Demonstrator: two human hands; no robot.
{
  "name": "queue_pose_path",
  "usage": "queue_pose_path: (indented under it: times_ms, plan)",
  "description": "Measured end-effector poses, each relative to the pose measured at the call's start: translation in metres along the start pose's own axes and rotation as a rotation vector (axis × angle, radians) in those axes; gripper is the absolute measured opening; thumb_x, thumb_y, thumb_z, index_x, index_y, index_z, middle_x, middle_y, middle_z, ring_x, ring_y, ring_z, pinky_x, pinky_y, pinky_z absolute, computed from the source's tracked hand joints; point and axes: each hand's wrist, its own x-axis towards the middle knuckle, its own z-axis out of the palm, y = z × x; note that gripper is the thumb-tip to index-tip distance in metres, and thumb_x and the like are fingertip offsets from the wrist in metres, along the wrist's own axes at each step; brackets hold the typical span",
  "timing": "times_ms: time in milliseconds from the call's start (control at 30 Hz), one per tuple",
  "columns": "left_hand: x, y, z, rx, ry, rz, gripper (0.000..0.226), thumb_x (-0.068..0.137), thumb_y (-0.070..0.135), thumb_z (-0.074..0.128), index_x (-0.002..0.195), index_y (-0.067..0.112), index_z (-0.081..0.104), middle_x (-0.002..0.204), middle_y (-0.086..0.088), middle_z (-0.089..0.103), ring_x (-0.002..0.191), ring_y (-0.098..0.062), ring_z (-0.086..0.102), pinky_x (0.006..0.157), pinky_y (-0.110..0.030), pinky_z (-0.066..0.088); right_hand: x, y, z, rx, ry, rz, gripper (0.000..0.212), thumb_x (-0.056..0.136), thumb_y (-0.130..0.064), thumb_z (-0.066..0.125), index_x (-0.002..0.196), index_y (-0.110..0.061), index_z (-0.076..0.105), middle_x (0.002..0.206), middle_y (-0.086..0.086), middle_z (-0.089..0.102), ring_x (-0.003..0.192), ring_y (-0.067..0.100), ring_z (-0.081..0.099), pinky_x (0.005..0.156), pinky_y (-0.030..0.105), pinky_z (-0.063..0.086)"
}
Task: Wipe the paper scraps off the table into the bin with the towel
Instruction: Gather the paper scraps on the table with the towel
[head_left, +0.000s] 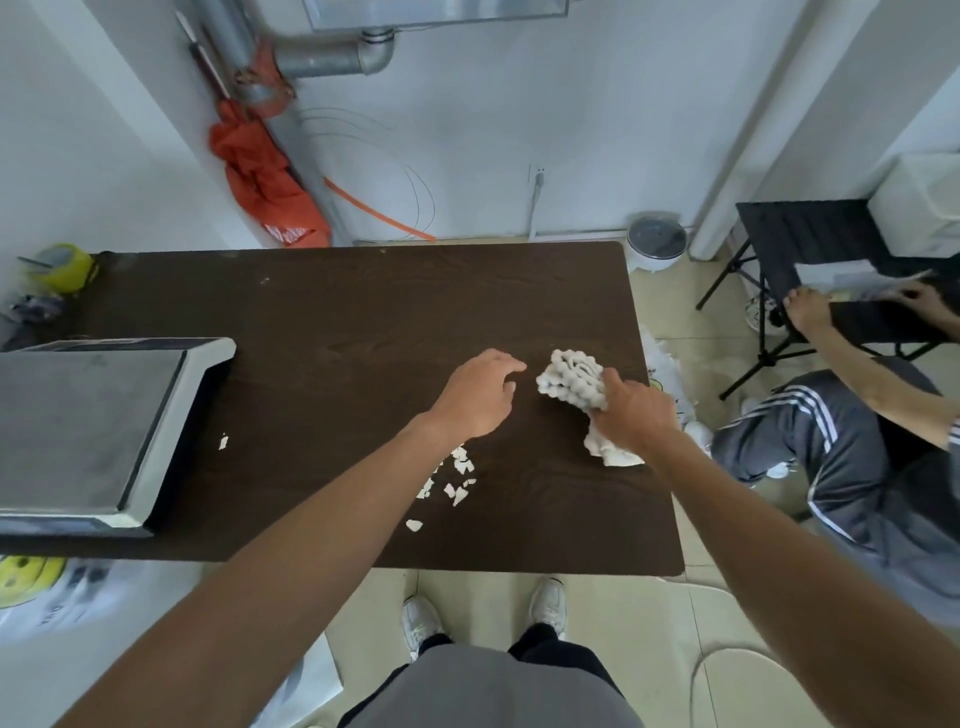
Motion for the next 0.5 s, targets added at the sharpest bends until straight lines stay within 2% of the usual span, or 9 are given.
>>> queue_pose_path:
  times_ms: [100, 200, 367, 500]
  plan:
    - [0.003, 0.006, 0.005, -0.049, 0.028, -0.016, 0.035, 0.103, 0.018, 0.053, 0.137, 0.016, 0.062, 0.138, -0.004, 0.062, 0.127, -0.023, 0.057, 0.111, -0.037, 0.041, -0.003, 0.021, 0.011, -0.054, -0.029, -0.001, 0.050, 0.095, -0.048, 0.051, 0.133, -0.020, 0.035, 0.103, 0.008, 0.064, 0.090, 0.032, 0.065, 0.065, 0.035, 0.043]
    - [0.002, 0.009, 0.013, -0.063, -0.028, -0.029, 0.036, 0.103, 0.021, 0.053, 0.138, 0.018, 0.061, 0.134, -0.005, 0.065, 0.123, -0.023, 0.061, 0.108, -0.041, 0.044, -0.023, 0.018, 0.029, 0.029, -0.017, 0.046, 0.049, 0.094, -0.042, 0.051, 0.134, -0.020, 0.034, 0.106, 0.010, 0.063, 0.089, 0.033, 0.065, 0.064, 0.035, 0.042]
    - [-0.009, 0.009, 0.027, -0.089, -0.097, -0.046, 0.036, 0.103, 0.021, 0.051, 0.138, 0.018, 0.061, 0.127, -0.003, 0.071, 0.119, -0.022, 0.065, 0.105, -0.043, 0.048, -0.058, -0.023, 0.043, 0.154, -0.005, 0.168, 0.051, 0.091, -0.039, 0.054, 0.133, -0.018, 0.034, 0.109, 0.010, 0.063, 0.090, 0.034, 0.066, 0.065, 0.036, 0.040]
    - [-0.021, 0.005, 0.042, -0.101, -0.127, -0.079, 0.036, 0.102, 0.025, 0.052, 0.138, 0.023, 0.059, 0.122, 0.000, 0.072, 0.116, -0.022, 0.065, 0.101, -0.040, 0.049, -0.072, -0.064, 0.052, 0.186, -0.020, 0.141, 0.054, 0.091, -0.044, 0.054, 0.132, -0.017, 0.032, 0.102, 0.007, 0.063, 0.082, 0.028, 0.067, 0.059, 0.032, 0.041]
